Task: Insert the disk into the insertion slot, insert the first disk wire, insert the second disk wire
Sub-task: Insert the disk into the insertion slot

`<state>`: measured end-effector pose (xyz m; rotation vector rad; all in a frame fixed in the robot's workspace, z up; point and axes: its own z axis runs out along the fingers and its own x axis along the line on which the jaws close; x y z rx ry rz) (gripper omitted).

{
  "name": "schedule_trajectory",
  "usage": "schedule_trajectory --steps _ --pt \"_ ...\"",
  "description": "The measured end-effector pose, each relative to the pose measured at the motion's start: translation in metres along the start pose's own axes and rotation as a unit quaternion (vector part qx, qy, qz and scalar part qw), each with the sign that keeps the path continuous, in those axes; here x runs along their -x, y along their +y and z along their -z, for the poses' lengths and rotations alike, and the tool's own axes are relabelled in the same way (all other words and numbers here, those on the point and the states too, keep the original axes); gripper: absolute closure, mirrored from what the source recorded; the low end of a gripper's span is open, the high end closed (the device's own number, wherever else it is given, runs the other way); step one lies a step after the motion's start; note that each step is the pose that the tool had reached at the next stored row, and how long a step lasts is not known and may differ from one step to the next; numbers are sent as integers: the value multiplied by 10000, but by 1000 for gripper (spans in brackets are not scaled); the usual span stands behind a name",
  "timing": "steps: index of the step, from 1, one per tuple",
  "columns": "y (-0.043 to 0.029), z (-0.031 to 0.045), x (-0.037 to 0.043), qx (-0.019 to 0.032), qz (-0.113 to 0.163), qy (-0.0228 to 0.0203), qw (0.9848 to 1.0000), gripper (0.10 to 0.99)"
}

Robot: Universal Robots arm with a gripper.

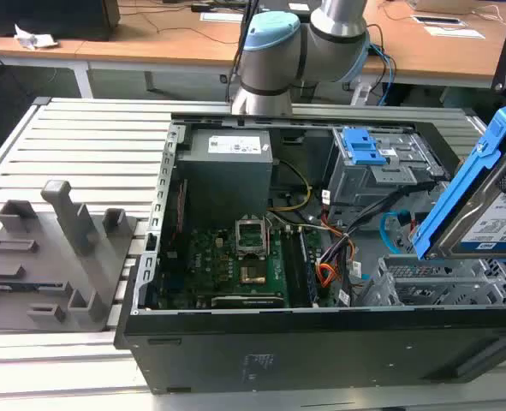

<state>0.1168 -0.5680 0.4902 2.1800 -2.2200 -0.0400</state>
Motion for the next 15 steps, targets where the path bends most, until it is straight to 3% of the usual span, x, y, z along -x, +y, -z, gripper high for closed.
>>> schedule_trajectory --steps 15 --pt "-4 -119 0 0 0 2 10000 722"
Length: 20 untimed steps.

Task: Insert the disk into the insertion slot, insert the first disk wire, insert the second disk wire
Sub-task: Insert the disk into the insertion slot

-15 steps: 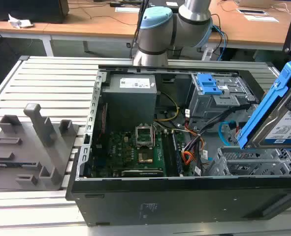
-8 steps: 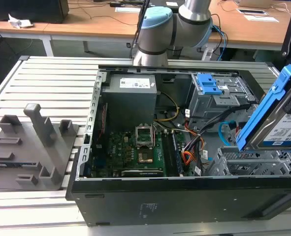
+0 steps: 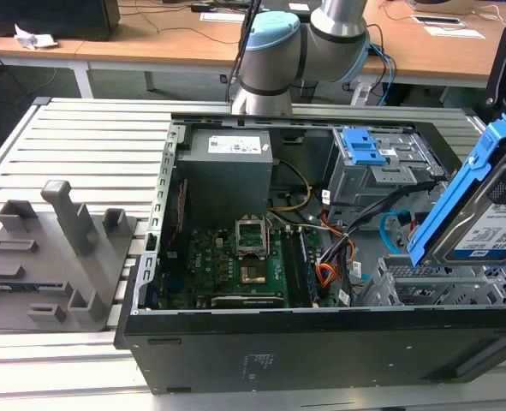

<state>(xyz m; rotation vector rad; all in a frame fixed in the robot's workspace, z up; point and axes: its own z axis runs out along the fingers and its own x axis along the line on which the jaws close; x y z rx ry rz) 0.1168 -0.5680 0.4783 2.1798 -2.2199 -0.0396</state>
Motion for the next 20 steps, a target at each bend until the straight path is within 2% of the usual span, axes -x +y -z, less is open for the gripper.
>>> schedule_trajectory --steps 20 --pt "-6 -156 1 0 0 0 10000 722"
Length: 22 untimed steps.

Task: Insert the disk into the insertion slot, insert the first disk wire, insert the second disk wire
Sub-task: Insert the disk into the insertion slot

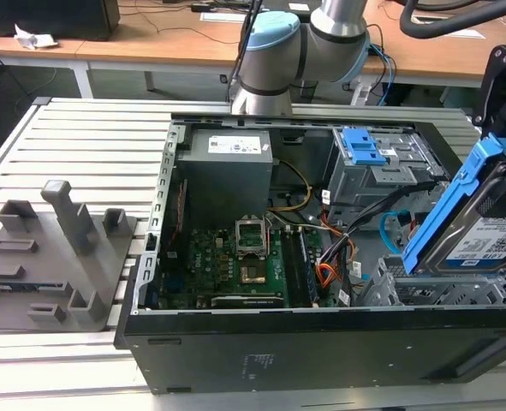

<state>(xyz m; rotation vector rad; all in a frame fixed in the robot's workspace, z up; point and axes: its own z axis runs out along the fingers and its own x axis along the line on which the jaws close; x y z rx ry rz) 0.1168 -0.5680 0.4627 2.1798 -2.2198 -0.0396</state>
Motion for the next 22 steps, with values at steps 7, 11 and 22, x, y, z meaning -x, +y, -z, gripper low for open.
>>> schedule_trajectory --steps 7,11,22 --pt "0 -23 68 0 0 -1 10000 722" --pt "-1 -23 188 0 1 -1 10000 722" --pt "-13 -50 227 0 2 0 10000 722"
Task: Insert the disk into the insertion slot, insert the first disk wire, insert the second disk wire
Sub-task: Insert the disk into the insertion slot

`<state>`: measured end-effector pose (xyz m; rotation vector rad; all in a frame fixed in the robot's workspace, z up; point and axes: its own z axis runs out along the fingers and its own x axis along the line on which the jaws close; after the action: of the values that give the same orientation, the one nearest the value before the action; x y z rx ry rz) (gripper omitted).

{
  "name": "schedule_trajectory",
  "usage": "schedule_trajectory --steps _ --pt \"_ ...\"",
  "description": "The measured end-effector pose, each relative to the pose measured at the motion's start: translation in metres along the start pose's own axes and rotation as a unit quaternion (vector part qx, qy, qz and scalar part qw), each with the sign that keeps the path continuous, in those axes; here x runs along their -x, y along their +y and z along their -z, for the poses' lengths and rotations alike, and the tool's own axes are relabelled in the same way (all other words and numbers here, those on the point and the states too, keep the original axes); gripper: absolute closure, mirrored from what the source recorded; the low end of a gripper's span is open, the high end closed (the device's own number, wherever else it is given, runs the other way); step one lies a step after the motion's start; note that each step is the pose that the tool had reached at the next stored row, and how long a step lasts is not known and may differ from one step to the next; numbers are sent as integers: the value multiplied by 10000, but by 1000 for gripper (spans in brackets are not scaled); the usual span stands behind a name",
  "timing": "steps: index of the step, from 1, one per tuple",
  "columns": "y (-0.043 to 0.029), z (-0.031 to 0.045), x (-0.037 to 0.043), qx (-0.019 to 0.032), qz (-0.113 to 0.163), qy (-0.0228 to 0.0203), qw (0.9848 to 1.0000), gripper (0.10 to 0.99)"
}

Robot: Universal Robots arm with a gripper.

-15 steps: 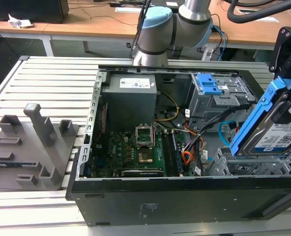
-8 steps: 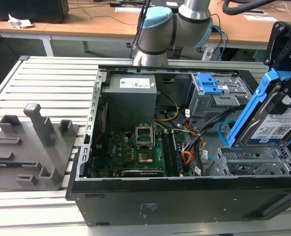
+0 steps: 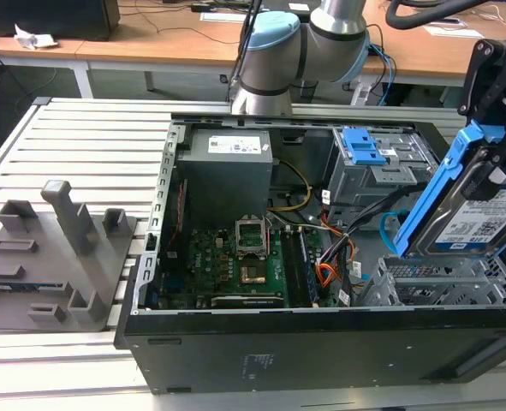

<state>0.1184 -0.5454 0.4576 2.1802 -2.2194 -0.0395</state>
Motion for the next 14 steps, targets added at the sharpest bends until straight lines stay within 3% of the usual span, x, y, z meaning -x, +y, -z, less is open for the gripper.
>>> schedule_trajectory --steps 14 --pt "-4 -110 0 0 0 0 10000 722"
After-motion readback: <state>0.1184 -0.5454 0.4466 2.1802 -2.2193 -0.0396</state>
